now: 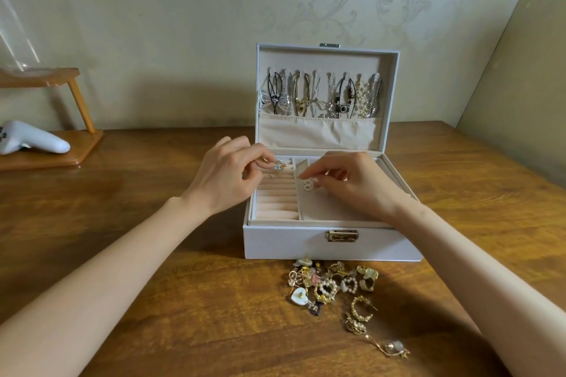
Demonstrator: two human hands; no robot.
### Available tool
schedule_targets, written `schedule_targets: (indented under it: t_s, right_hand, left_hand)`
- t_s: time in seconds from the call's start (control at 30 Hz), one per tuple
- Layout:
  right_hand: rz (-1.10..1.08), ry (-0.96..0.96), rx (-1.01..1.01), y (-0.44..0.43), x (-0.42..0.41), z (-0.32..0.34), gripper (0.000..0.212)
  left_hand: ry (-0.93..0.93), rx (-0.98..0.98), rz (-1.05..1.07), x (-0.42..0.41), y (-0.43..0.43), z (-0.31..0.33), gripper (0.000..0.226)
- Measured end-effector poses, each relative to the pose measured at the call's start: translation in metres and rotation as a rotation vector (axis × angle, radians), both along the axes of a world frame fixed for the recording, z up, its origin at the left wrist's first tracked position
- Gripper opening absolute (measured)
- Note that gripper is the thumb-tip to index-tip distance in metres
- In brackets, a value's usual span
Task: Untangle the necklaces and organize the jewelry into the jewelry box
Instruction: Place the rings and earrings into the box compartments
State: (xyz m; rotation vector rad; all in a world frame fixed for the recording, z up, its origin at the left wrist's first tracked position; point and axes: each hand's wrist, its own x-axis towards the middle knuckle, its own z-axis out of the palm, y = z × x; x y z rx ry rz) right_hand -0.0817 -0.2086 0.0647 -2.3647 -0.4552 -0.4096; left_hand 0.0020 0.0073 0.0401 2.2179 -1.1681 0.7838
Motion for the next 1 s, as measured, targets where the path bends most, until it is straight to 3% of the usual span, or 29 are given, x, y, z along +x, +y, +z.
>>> schedule_targets:
  t_s: [0.37,0.57,0.8,0.9,1.0]
  right_hand:
    - [0.005,0.011,-0.011,-0.001,-0.001,0.001,0.026]
    - [0.006,0.022,-0.018,0.000,-0.002,0.001,0.025]
    - [-0.003,-0.010,-0.020,-0.001,-0.004,0.002,0.027]
    - [-0.017,-0.047,-0.001,-0.002,-0.007,0.004,0.025]
    - [-0.012,-0.071,-0.006,-0.002,-0.013,0.007,0.021]
  left_hand:
    - [-0.042,0.002,-0.009,-0.005,-0.002,-0.003,0.030]
    - [0.072,0.006,-0.016,-0.003,-0.004,0.001,0.034]
    - [0.145,-0.283,0.059,0.001,-0.003,0.014,0.022]
    - [0.205,-0.221,-0.015,-0.007,-0.005,0.018,0.022]
    - [0.332,-0.015,-0.143,-0.020,-0.012,0.026,0.029]
